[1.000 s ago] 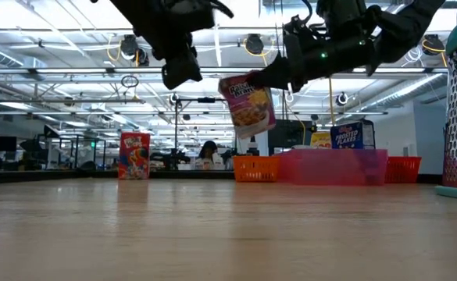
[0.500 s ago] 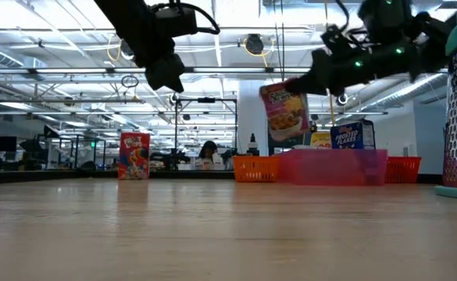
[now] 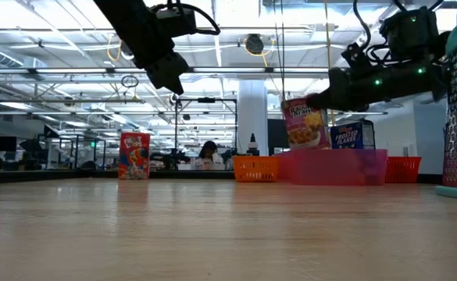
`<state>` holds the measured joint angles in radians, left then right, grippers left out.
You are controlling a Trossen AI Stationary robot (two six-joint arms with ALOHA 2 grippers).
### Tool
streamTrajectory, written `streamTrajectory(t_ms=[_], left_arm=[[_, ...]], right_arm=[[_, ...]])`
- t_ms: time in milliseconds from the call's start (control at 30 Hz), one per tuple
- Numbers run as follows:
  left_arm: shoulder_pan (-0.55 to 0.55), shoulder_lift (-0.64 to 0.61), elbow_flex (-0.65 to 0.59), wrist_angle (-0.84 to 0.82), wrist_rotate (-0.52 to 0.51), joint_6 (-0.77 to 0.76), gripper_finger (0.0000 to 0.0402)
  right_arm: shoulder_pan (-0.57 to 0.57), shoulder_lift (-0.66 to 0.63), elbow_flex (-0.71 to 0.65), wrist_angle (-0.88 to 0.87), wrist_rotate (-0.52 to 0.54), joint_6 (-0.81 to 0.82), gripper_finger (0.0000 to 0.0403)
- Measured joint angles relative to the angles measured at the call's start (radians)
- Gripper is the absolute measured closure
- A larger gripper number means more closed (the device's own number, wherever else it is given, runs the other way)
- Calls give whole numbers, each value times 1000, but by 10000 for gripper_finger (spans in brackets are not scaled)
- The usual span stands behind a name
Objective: Pick & Place Kitchen Items
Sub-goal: Put the purple cereal box into the pink bin
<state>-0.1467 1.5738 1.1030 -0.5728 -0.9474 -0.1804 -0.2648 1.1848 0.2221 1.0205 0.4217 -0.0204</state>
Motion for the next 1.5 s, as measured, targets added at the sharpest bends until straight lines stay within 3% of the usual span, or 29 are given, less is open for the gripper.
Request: streamTrajectory(t_ms=[700,1067,1267,1500], left_arm=[[1,0,0,0,6,-8,360],[1,0,0,-2,7,-10,360],[1,0,0,-2,7,-10,360],[1,0,0,-3,7,-9,360]], right_arm=[[-4,190,-1,99,23,-18,399],[0,289,0,212,-27,2,393],[0,301,2,212,-57,5,371],[0,301,2,205,-65,1,318]])
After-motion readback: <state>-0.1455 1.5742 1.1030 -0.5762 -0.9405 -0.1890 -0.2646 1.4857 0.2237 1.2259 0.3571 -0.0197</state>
